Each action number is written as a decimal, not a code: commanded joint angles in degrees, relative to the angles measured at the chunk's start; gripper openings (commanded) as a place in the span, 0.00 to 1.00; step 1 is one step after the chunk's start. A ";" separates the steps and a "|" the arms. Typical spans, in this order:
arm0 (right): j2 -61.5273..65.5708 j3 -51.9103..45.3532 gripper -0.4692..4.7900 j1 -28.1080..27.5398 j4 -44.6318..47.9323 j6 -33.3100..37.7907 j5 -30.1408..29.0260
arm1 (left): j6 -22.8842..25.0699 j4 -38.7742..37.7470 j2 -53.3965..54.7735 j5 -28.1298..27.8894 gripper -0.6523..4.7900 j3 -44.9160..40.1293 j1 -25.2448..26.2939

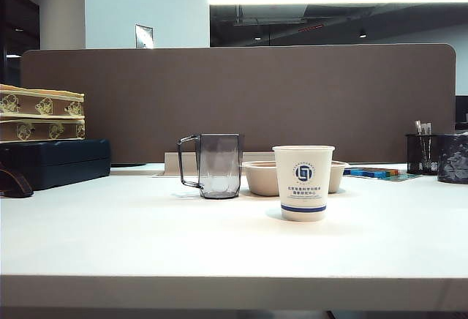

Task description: Pick up the letter "c" and put it in the paper cup.

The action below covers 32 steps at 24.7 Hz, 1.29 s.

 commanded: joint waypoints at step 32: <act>-4.83 -0.39 0.09 -0.22 16.26 11.06 9.99 | 0.04 0.55 0.04 0.28 0.11 0.17 0.00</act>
